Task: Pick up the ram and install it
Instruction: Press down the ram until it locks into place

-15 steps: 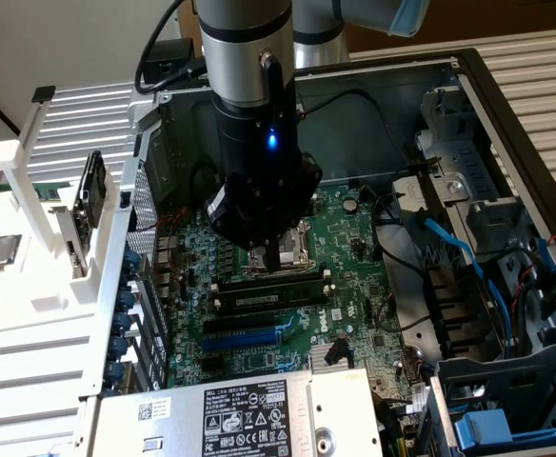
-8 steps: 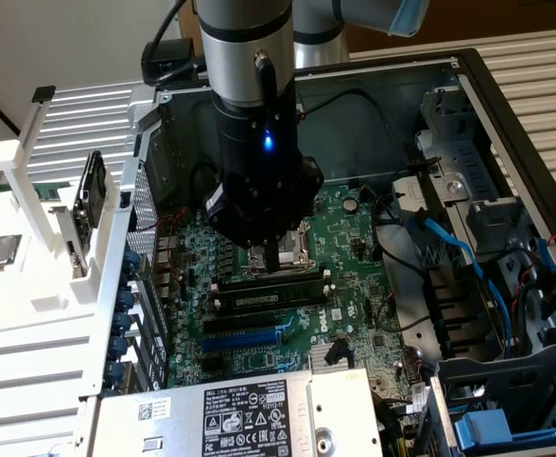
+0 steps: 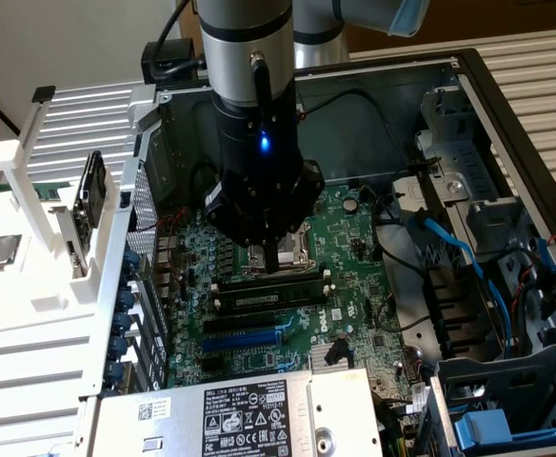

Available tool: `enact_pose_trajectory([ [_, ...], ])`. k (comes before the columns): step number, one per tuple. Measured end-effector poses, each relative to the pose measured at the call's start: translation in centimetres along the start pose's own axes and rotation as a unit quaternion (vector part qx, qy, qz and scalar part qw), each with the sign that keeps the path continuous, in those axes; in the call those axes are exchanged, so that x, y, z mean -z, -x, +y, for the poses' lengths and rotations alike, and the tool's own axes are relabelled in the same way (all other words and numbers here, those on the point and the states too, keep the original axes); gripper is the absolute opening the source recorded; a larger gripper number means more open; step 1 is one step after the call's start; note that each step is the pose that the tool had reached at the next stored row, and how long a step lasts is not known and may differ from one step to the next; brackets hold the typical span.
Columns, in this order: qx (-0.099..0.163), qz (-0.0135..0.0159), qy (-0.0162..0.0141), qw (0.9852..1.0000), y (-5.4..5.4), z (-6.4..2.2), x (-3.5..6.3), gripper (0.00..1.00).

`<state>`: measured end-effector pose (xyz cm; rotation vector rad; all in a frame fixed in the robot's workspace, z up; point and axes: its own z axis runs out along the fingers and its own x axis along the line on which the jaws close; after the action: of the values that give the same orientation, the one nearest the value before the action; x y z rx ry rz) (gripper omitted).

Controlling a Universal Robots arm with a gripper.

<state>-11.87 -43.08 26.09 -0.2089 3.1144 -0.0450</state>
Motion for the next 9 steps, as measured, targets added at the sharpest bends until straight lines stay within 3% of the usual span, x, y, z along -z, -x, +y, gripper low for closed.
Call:
enact_pose_trajectory([
  [9,-0.012,0.0006,-0.0002,0.9999,0.46,-0.05,-0.01,0.10],
])
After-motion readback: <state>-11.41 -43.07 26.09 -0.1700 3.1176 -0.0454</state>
